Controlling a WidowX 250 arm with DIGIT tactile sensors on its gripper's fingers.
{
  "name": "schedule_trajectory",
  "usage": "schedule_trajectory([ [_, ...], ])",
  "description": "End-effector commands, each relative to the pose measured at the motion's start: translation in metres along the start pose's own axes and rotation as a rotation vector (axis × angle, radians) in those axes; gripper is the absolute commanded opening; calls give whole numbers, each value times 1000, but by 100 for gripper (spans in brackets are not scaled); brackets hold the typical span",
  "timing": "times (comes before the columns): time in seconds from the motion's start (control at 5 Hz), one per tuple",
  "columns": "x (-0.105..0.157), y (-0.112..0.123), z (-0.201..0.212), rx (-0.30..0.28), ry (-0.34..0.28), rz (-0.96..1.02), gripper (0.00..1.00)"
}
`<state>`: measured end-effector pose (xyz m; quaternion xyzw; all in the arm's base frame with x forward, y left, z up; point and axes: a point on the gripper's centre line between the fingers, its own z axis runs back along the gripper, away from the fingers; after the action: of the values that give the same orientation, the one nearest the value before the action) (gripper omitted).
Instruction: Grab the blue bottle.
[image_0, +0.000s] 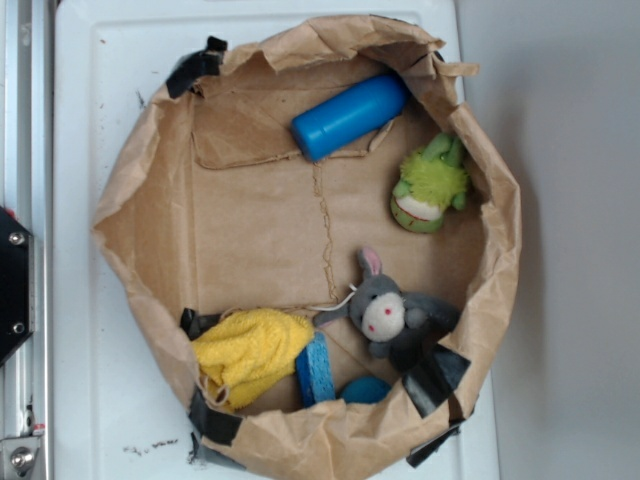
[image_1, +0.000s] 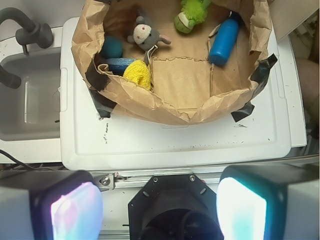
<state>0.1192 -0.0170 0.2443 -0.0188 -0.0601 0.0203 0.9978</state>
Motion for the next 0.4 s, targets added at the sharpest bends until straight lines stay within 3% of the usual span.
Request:
schedule_trajectory([
  [0.0,0,0,0,0,0,0,100],
  [0.2,49,-9,-7,-31,-20,77,100],
])
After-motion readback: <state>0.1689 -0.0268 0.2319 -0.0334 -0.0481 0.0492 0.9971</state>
